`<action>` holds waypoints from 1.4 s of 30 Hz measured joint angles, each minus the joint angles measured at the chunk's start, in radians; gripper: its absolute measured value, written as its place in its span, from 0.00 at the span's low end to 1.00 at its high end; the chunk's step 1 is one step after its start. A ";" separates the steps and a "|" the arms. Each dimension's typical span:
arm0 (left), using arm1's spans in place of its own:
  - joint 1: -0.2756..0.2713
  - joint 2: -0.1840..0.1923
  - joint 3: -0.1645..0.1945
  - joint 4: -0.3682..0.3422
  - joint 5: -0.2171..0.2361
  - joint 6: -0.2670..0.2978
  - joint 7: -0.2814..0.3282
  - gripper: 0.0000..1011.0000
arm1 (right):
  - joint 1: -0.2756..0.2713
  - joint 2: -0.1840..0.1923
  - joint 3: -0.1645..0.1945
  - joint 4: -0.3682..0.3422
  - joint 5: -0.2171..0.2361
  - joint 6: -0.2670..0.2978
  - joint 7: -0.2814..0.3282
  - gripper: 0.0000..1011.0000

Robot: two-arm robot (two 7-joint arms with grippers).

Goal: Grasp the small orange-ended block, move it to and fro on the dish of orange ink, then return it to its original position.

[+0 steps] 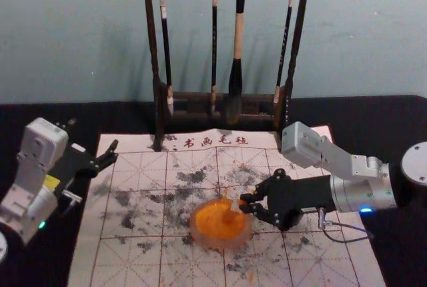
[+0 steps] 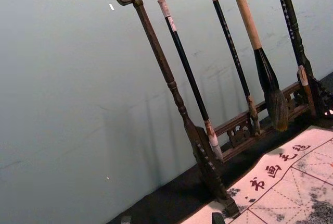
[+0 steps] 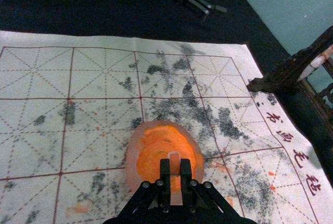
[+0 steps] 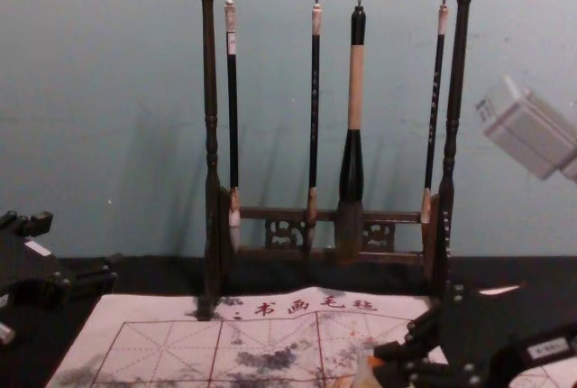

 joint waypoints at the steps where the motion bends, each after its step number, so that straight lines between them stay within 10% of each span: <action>1: 0.000 0.000 0.000 0.000 0.000 0.000 0.000 0.99 | -0.003 0.007 0.000 -0.012 0.000 0.005 0.002 0.08; 16: 0.000 0.000 0.000 0.000 0.000 0.000 0.000 0.99 | -0.011 0.050 -0.018 -0.089 -0.010 0.046 0.024 0.08; 42: 0.000 0.000 0.000 0.000 0.000 0.000 0.000 0.99 | 0.056 0.001 -0.061 -0.040 -0.059 0.079 0.025 0.08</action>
